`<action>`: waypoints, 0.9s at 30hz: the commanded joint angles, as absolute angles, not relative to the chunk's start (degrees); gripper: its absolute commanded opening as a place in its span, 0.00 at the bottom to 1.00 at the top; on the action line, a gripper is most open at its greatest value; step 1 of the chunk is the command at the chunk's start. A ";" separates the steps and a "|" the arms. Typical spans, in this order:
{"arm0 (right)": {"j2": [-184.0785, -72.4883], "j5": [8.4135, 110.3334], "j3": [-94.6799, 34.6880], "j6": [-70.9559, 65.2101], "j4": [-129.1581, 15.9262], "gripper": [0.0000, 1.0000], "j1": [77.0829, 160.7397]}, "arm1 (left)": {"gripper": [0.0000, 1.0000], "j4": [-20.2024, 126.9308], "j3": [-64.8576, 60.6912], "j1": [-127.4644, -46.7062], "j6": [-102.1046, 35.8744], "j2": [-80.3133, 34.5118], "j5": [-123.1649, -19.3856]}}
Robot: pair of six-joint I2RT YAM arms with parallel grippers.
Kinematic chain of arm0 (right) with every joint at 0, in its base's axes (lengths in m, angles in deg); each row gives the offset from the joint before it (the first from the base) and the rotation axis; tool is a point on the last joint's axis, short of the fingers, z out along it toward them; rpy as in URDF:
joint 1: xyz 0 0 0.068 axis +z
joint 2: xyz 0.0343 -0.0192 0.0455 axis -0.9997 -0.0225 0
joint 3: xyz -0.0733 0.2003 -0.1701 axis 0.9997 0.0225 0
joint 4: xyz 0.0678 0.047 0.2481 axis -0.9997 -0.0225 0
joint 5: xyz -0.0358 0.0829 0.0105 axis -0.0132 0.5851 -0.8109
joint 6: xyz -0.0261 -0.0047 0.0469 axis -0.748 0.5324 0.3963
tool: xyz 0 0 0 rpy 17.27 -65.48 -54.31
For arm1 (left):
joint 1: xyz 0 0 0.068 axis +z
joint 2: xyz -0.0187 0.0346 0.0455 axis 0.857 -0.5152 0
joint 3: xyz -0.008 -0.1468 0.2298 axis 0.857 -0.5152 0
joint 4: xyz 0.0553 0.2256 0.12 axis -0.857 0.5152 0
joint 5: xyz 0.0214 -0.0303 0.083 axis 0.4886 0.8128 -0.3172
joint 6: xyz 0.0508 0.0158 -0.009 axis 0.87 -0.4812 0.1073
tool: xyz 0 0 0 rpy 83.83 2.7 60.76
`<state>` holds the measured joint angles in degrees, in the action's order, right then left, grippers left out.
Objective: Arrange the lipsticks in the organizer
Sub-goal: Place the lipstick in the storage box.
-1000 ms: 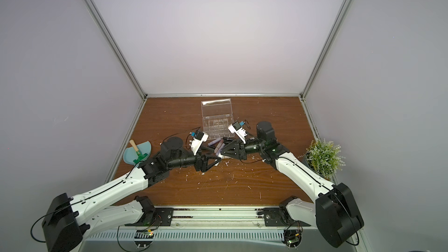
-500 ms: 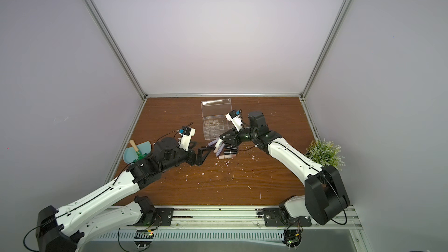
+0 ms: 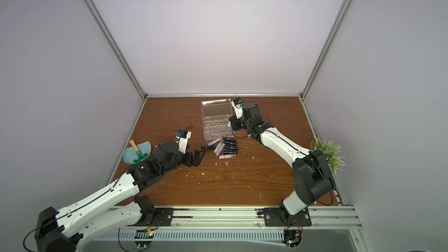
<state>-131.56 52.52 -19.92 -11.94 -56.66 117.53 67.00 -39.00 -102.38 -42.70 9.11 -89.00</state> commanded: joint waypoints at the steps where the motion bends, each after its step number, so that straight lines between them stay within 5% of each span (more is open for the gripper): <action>1: -133.01 44.75 -22.44 -15.25 -51.68 0.05 118.33 | 1.00 66.87 -39.58 -101.87 -42.73 8.68 -90.86; 27: -140.57 35.02 -16.68 -22.27 -35.42 0.04 122.98 | 1.00 64.88 -41.51 -101.79 -41.62 7.88 -92.51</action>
